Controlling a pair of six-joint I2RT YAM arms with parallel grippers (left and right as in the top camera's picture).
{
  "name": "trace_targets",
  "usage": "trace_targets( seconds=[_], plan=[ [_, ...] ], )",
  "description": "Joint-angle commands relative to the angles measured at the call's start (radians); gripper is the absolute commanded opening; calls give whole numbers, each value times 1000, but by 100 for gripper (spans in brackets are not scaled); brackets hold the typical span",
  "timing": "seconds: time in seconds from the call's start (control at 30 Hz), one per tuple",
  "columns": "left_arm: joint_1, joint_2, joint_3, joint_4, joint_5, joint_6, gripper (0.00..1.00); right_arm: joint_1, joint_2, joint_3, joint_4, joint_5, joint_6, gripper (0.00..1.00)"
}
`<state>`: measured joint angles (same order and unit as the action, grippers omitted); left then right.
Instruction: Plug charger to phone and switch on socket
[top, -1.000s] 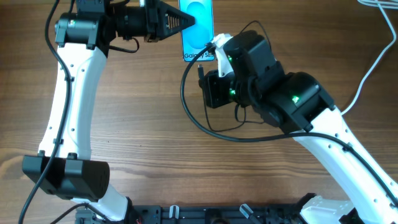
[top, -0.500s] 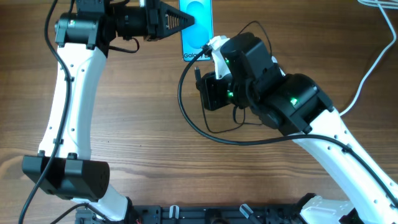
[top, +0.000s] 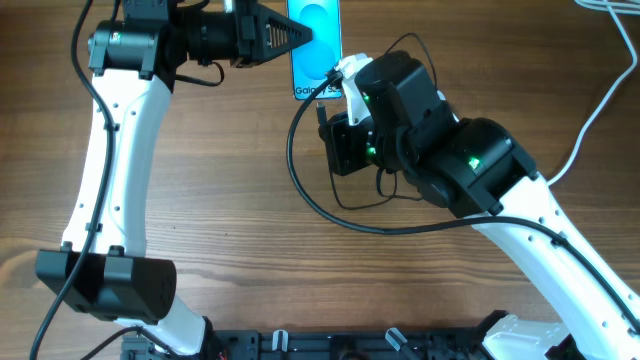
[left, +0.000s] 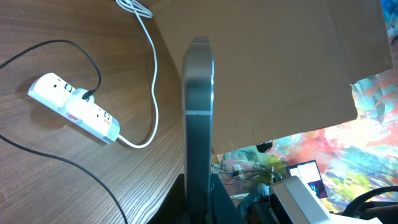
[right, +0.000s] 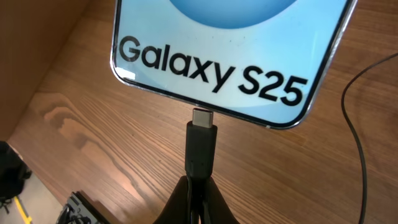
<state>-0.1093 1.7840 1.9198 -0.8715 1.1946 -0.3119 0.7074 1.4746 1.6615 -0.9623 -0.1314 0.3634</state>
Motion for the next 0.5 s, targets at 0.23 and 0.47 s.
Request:
trace_targets(
  seconds=[0.23, 0.47],
  plan=[
    [0, -3, 9, -12, 21, 47, 4, 2, -6, 28, 17, 19, -23, 5],
    [0, -3, 9, -12, 21, 47, 4, 2, -6, 28, 34, 20, -20, 5]
  ],
)
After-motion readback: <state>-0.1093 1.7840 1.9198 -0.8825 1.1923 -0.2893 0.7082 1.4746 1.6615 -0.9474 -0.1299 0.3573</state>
